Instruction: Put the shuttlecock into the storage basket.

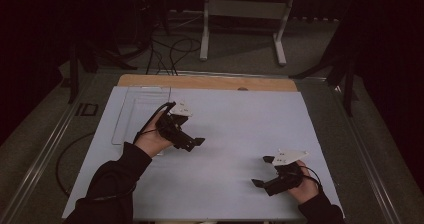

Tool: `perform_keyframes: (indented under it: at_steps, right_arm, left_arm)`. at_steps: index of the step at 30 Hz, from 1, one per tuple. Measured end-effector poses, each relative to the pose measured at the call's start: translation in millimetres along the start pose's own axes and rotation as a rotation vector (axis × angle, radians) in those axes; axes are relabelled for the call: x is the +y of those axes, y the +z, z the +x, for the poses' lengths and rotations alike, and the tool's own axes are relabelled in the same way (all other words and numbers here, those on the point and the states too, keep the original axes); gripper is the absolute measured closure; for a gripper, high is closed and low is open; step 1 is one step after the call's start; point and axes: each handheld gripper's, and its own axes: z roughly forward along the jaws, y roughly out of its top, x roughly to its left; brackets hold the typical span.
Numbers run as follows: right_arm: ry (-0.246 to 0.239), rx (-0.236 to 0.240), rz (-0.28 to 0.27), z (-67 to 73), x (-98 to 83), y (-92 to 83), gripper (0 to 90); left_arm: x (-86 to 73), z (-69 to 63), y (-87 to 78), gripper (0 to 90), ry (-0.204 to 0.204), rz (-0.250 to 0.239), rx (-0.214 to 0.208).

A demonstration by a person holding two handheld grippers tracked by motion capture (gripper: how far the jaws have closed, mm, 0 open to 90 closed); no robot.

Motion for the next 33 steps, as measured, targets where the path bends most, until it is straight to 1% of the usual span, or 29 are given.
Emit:
perform_keyframes:
  at_steps: [3,6,7,8,12,14,18,20,25,27,33]
  right_arm:
    - [0.001,0.004,0.002,0.3,-0.3,1.3,9.1]
    - [-0.001,0.005,0.004,0.2,-0.1,1.5,9.1]
    - [-0.003,0.004,0.003,0.2,0.0,1.6,9.0]
    - [-0.005,0.004,0.000,0.1,0.2,1.7,9.1]
    - [-0.010,0.004,0.003,0.8,0.5,1.7,9.1]
    - [-0.012,0.004,0.002,0.8,0.4,1.7,9.1]
    - [-0.014,0.005,0.001,0.8,0.7,1.4,9.1]
    - [-0.012,0.008,0.002,1.6,0.7,2.1,9.1]
    - [-0.013,0.009,0.003,1.9,0.9,2.2,9.1]
    - [-0.012,0.008,0.002,1.8,0.9,1.7,9.0]
    - [-0.013,0.008,0.004,2.1,0.8,1.8,9.1]
  left_arm:
    - [-0.3,-2.1,1.9,0.0,0.005,-0.009,-0.005]
    - [-0.6,-4.7,3.5,0.0,0.004,-0.022,-0.016]
    - [-0.5,-6.1,4.2,0.0,0.005,-0.019,-0.022]
    - [-0.7,-7.7,4.6,0.0,0.011,-0.027,-0.019]
    - [-1.1,-12.0,6.1,0.0,0.023,-0.036,-0.047]
    - [-1.4,-13.4,6.7,0.0,0.024,-0.032,-0.058]
    - [-3.4,-16.7,8.5,0.0,0.025,-0.033,-0.064]
    - [-5.1,-18.2,9.8,0.0,0.024,-0.036,-0.073]
    - [-9.4,-21.6,13.4,0.0,0.032,-0.027,-0.080]
    - [-10.9,-23.0,13.9,0.0,0.028,-0.032,-0.082]
    - [-14.6,-27.3,15.1,0.0,0.033,-0.031,-0.091]
